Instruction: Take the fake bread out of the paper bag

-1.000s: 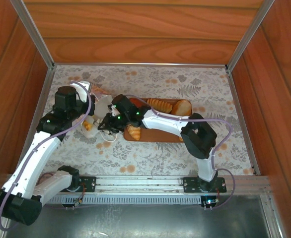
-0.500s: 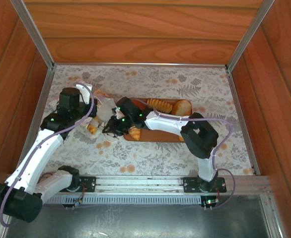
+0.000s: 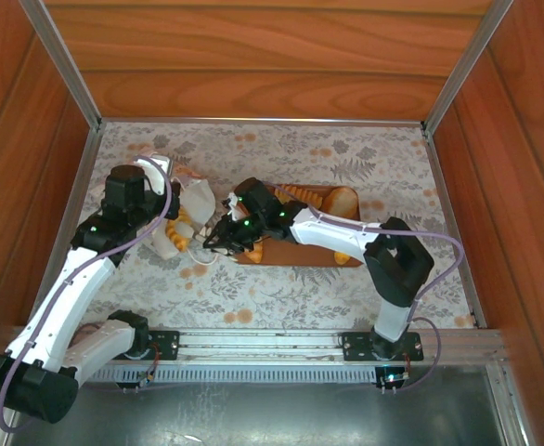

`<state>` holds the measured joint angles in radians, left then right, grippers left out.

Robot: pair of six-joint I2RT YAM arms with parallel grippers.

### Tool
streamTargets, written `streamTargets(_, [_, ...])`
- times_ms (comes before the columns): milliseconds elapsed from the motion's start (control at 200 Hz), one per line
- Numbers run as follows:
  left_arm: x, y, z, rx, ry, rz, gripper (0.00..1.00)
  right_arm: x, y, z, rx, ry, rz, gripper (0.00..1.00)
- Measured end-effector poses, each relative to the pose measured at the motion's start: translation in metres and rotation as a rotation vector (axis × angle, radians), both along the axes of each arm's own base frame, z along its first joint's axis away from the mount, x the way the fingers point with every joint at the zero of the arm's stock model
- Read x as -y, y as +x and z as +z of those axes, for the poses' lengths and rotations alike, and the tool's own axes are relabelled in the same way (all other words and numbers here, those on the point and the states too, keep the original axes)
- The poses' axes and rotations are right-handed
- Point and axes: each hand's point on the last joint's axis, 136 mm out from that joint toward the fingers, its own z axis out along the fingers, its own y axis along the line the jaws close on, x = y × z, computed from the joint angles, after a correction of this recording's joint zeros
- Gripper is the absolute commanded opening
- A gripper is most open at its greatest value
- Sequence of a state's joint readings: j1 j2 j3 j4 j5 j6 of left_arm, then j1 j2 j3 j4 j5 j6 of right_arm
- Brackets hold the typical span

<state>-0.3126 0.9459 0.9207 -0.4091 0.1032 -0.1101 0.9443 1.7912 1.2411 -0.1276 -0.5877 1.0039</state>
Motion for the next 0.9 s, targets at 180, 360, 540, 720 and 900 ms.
streamTargets(180, [0.003, 0.001, 0.004, 0.002, -0.009, -0.012, 0.00, 0.004, 0.001, 0.002, -0.007, 0.005, 0.004, 0.30])
streamTargets(360, [0.005, 0.002, 0.010, 0.012, -0.029, -0.014, 0.00, 0.010, -0.001, 0.003, -0.021, -0.002, 0.017, 0.30])
streamTargets(540, [0.005, 0.001, 0.010, 0.010, -0.032, -0.012, 0.00, 0.030, -0.010, 0.018, -0.003, -0.008, 0.033, 0.30])
streamTargets(720, [0.005, 0.001, 0.010, 0.012, -0.033, -0.012, 0.00, 0.050, -0.023, 0.041, 0.033, 0.014, 0.051, 0.30])
streamTargets(900, [0.004, 0.001, 0.013, 0.020, -0.032, -0.008, 0.00, 0.066, -0.032, 0.044, 0.029, 0.000, 0.069, 0.30])
